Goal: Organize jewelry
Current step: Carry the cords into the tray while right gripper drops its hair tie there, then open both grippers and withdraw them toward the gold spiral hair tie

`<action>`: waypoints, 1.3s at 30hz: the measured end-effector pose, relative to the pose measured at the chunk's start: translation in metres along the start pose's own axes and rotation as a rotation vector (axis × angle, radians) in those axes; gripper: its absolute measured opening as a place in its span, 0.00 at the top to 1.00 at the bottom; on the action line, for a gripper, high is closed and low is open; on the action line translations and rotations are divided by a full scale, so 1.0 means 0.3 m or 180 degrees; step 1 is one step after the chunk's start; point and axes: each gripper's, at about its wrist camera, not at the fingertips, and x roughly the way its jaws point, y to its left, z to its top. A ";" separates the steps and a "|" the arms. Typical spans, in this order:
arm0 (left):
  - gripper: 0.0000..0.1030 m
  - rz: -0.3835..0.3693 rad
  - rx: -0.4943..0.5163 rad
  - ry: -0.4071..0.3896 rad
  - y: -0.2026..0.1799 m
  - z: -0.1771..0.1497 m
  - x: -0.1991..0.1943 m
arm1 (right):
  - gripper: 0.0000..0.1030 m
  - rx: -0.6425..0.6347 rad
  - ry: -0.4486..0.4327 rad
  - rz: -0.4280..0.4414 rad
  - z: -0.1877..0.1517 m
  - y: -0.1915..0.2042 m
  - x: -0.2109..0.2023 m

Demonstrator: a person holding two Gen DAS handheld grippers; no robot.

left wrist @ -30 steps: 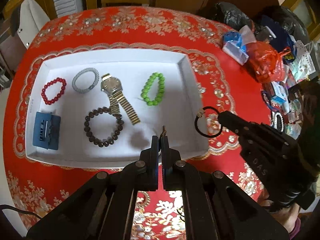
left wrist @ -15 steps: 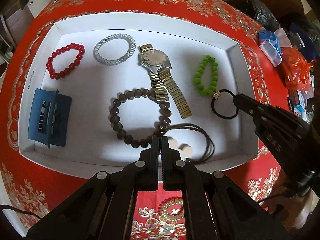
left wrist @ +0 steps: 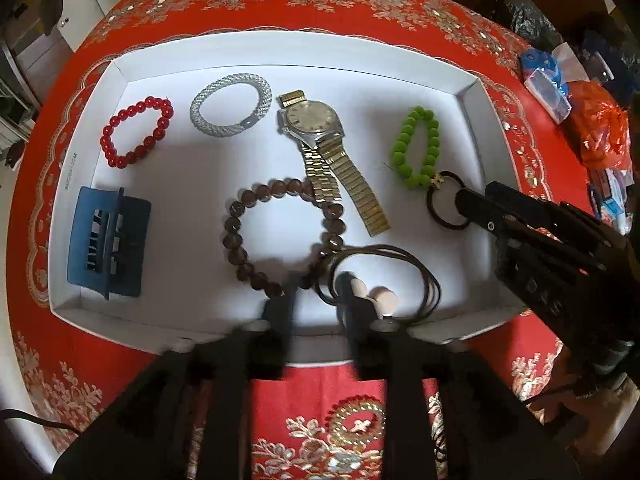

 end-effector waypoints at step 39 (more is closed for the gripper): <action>0.52 0.0232 -0.0037 -0.0382 -0.064 -0.603 -0.224 | 0.32 0.0068 -0.0102 0.0035 -0.784 -0.057 -0.389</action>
